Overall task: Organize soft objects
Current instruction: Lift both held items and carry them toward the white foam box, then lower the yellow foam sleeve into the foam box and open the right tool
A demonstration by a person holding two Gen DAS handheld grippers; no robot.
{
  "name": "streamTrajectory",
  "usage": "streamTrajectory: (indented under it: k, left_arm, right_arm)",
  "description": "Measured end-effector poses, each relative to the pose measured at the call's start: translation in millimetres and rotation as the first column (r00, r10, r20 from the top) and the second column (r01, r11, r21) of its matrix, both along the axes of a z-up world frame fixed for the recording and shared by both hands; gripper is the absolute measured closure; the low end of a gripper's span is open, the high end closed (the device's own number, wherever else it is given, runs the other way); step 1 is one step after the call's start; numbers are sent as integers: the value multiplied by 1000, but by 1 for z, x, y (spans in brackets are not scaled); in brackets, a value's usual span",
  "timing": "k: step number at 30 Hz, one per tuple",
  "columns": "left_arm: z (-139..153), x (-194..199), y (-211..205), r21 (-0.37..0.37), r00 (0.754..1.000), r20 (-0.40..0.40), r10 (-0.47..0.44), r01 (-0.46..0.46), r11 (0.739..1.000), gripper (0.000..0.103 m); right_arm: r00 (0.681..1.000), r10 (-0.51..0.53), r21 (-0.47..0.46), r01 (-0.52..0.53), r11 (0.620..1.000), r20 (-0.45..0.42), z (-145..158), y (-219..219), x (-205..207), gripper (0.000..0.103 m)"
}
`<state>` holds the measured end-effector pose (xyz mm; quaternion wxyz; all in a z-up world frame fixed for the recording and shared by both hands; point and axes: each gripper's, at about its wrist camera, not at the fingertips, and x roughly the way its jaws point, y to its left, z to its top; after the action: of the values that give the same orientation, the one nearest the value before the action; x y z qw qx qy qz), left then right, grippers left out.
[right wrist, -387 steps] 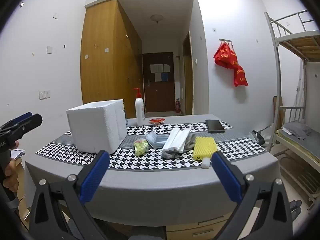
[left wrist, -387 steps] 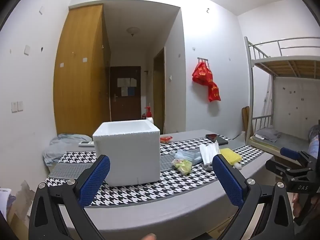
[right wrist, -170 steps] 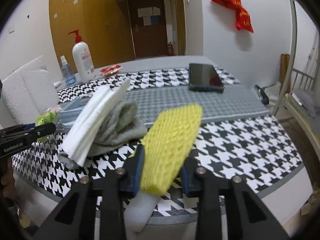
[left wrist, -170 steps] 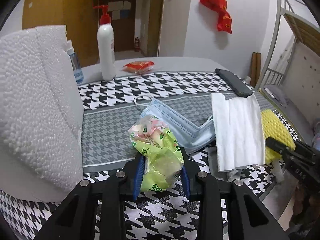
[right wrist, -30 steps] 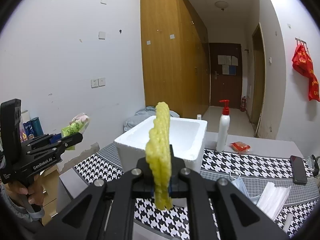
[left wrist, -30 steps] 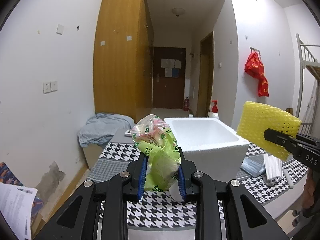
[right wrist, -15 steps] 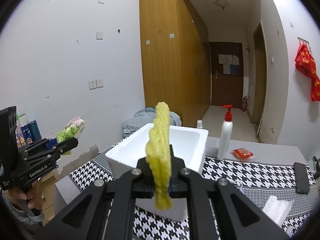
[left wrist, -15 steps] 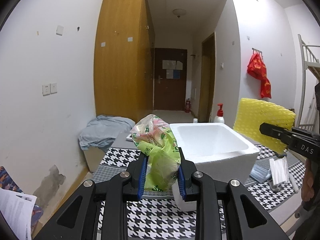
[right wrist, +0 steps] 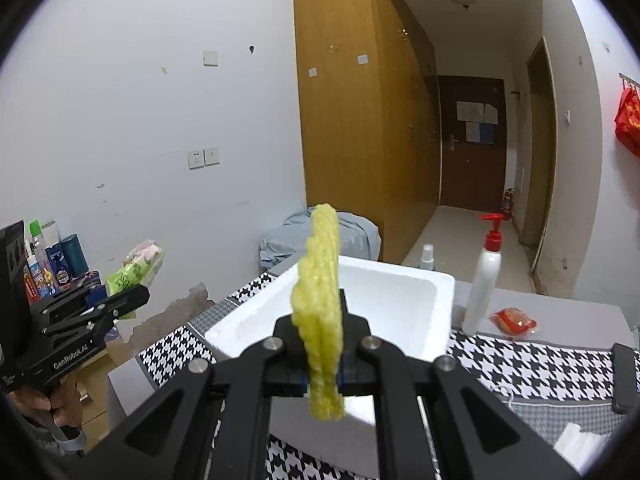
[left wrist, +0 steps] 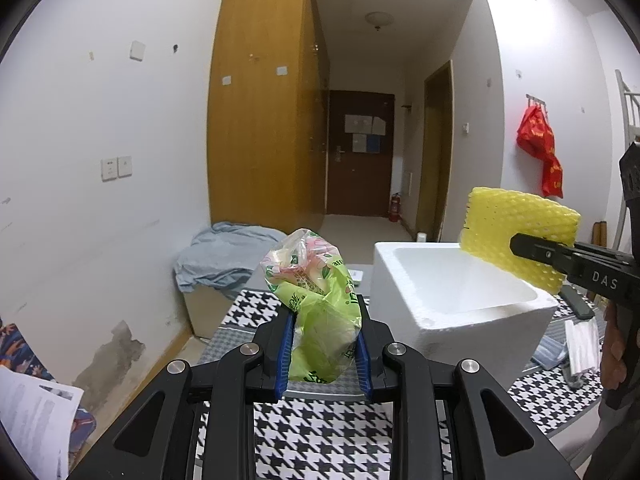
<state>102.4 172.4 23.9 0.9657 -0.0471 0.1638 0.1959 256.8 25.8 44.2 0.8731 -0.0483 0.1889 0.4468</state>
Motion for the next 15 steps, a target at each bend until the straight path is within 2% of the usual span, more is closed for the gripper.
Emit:
streamTrajectory:
  k: [15]
  left_arm:
    - [-4, -4, 14, -17, 999, -7, 53, -53, 998, 75]
  right_arm:
    - [1000, 5, -50, -6, 999, -26, -10, 26, 17, 91]
